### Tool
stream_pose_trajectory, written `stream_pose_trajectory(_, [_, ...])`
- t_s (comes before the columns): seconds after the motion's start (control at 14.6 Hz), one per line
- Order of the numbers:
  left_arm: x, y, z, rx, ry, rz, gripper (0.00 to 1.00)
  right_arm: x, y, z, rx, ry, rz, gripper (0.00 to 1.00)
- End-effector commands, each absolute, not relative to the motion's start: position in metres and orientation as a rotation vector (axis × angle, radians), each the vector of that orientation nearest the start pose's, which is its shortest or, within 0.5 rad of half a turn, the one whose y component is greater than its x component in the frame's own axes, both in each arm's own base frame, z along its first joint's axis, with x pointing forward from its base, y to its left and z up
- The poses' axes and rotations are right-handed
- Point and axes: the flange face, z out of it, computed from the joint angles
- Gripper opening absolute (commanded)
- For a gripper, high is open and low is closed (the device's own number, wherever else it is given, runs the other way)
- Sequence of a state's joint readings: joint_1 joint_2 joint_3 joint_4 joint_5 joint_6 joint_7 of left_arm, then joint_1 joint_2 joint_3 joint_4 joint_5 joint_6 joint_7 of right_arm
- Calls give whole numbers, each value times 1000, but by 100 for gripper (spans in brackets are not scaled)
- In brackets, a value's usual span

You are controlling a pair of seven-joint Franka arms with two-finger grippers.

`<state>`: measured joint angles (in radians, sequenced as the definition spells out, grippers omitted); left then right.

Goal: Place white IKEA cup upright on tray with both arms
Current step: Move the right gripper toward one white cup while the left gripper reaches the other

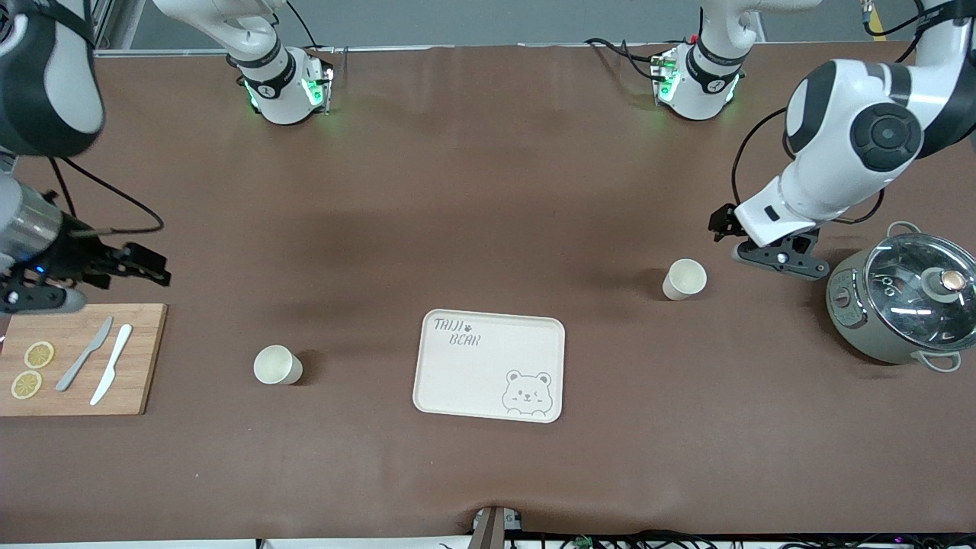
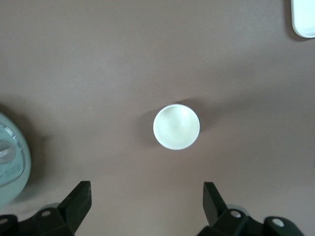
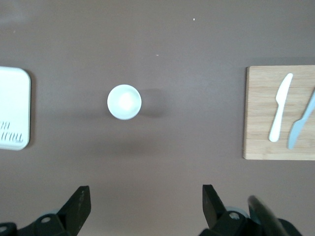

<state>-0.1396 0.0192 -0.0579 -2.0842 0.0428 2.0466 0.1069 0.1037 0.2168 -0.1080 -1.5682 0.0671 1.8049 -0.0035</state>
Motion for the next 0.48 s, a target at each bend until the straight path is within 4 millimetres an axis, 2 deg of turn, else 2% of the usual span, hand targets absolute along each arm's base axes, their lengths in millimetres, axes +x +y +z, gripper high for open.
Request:
stream_pose_trajectory(0.0, [518,-86,392,-3059,539,-5,100,649,16,492,-3087,132,-10,100])
stream_pose_trajectory(0.21, [512,-86,364,-3057,564,-64,100,667,18,458,-3066,166,-23,100])
stream_pose_trajectory(0.41, [513,-84,341,-3059,568,-114,100,683,18,413,-3055,193,-19,100])
